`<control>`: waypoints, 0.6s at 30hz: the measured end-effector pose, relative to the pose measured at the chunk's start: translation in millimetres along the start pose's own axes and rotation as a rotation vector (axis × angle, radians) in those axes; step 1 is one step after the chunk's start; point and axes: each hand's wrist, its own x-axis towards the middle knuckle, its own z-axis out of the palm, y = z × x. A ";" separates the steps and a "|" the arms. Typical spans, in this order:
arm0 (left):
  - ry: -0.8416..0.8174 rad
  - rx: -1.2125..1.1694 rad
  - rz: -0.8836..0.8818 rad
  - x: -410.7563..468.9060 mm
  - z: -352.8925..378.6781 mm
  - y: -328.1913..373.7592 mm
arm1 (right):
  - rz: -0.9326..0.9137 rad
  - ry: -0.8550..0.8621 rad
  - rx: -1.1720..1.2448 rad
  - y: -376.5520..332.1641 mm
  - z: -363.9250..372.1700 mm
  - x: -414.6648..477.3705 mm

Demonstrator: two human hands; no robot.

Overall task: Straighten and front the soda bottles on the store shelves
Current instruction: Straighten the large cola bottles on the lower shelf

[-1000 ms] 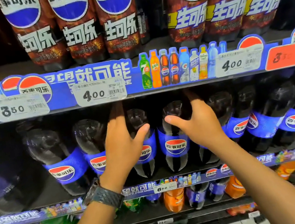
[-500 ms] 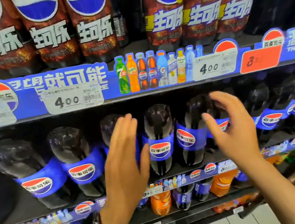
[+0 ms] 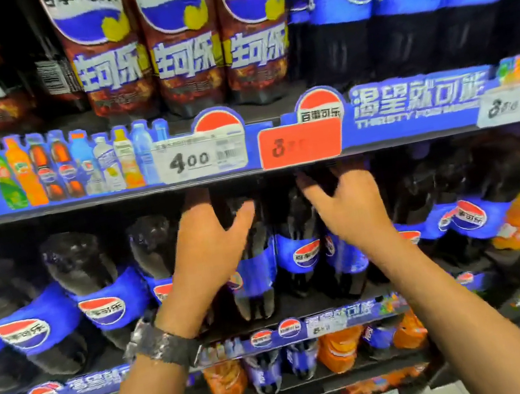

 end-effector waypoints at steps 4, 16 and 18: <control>-0.164 0.090 -0.045 24.9 -4.3 -1.4 | -0.147 -0.301 -0.126 -9.8 -4.7 30.6; -0.124 0.110 0.028 18.9 -4.6 6.9 | -0.034 -0.668 -0.229 11.0 5.1 49.9; -0.140 0.159 -0.001 20.1 -5.6 2.1 | -0.078 -0.588 -0.248 9.4 8.6 50.7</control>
